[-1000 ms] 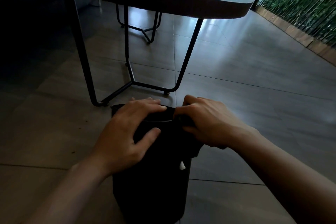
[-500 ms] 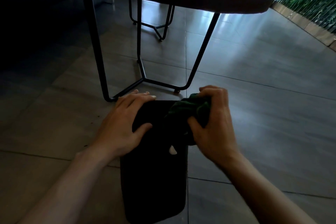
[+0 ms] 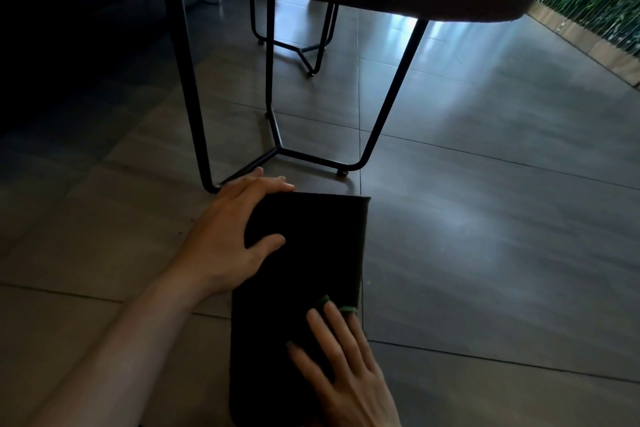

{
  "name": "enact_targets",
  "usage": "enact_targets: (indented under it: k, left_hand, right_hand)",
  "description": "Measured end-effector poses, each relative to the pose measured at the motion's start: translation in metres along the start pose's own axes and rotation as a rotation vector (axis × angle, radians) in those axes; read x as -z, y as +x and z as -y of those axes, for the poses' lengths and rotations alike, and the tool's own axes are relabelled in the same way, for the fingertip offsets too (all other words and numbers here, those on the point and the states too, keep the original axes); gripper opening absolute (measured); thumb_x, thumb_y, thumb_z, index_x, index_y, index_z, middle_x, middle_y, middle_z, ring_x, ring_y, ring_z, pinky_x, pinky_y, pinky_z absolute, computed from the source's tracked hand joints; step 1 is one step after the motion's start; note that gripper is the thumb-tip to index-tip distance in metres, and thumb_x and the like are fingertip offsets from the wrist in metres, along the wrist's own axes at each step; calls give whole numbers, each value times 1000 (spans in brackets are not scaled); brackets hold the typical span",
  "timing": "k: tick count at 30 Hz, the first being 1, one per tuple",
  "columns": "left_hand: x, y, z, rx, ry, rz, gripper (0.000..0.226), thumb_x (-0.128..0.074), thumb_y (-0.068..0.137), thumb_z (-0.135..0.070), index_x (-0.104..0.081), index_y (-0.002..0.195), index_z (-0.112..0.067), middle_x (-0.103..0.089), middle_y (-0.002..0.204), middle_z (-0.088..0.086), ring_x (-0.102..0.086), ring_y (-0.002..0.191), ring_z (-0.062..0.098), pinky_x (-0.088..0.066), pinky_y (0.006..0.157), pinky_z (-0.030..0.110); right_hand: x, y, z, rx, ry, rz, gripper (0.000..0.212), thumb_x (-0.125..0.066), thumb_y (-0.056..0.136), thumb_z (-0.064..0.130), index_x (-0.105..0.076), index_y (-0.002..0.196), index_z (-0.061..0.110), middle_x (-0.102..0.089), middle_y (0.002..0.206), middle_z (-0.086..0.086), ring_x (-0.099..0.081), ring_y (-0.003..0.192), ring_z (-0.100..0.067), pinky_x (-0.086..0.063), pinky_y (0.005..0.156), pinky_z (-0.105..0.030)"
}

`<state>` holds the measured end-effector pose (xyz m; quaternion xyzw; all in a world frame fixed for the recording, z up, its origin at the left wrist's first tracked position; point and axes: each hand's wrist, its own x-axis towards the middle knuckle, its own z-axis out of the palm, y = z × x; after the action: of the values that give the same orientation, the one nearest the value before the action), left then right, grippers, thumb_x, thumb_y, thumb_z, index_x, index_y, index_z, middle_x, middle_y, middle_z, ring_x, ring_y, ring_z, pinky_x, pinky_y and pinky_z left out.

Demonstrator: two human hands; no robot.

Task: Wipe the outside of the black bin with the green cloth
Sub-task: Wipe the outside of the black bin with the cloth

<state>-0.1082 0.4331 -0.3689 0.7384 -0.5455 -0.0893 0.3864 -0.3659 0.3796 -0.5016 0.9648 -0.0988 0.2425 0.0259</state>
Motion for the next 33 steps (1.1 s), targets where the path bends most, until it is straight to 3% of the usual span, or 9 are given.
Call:
enact_targets:
  k: [4, 10, 16, 20, 23, 26, 30, 31, 33]
  left_hand:
    - [-3, 1, -1, -8, -3, -2, 66, -78, 81, -22, -49, 136, -43, -47, 146, -23, -21, 148, -5, -21, 114, 18]
    - [-4, 1, -4, -5, 8, -13, 67, -78, 81, -23, -47, 136, -45, -47, 146, -20, -24, 149, 0, -29, 117, 32]
    - [-5, 1, -3, 26, 19, -47, 66, -78, 83, -24, -47, 138, -41, -47, 147, -19, -25, 150, 6, -28, 118, 34]
    - [-4, 2, 1, 67, 9, -42, 64, -76, 84, -28, -46, 139, -41, -45, 148, -20, -23, 150, 6, -27, 117, 33]
    - [-6, 5, 3, 73, 14, -47, 65, -75, 84, -29, -44, 140, -40, -44, 150, -18, -22, 151, 7, -27, 115, 34]
    - [-8, 9, 1, 77, 19, -48, 65, -76, 84, -29, -45, 140, -40, -44, 149, -18, -23, 151, 7, -27, 115, 34]
    - [-8, 9, 5, 80, 11, -49, 66, -77, 83, -26, -45, 139, -41, -44, 150, -18, -24, 150, 8, -28, 114, 33]
    - [-7, 9, 7, 82, 12, -48, 66, -77, 83, -26, -45, 139, -41, -44, 151, -18, -25, 150, 8, -27, 114, 33]
    - [-5, 9, 9, 84, 15, -44, 66, -76, 83, -27, -45, 140, -42, -43, 151, -18, -26, 149, 8, -28, 114, 32]
  right_hand:
    - [2, 18, -13, -42, 53, -85, 37, -50, 105, 36, -48, 140, 25, -34, 159, -13, -28, 153, -36, -40, 111, -57]
    - [30, 113, -45, -408, 314, -224, 55, -64, 91, 21, -42, 142, 23, -27, 157, -9, -22, 154, -34, -46, 110, -54]
    - [33, 114, -33, -782, 611, -419, 51, -55, 89, -7, -52, 134, 18, -45, 136, -7, -47, 125, -9, -43, 104, -15]
    - [29, 69, -16, -1165, 809, -443, 43, -51, 100, 6, -51, 118, 45, -58, 123, -7, -60, 112, -15, -52, 101, -40]
    - [29, 42, -9, -1384, 772, -513, 37, -52, 99, 10, -51, 121, 40, -60, 123, -10, -62, 112, -29, -50, 101, -56]
    - [22, 33, 17, -1385, 607, -464, 45, -58, 91, -6, -50, 121, 28, -55, 120, -14, -59, 113, -38, -46, 101, -43]
    - [11, 45, 62, -1215, 552, -453, 49, -54, 82, 0, -53, 126, 20, -47, 134, -13, -49, 124, -23, -33, 108, -14]
    - [9, 49, 66, -1178, 562, -440, 53, -55, 80, -2, -54, 129, 16, -43, 140, -13, -45, 130, -22, -29, 111, -11]
    - [9, 63, 65, -1115, 563, -403, 57, -57, 81, -8, -53, 135, 11, -36, 147, -12, -38, 139, -26, -28, 117, -24]
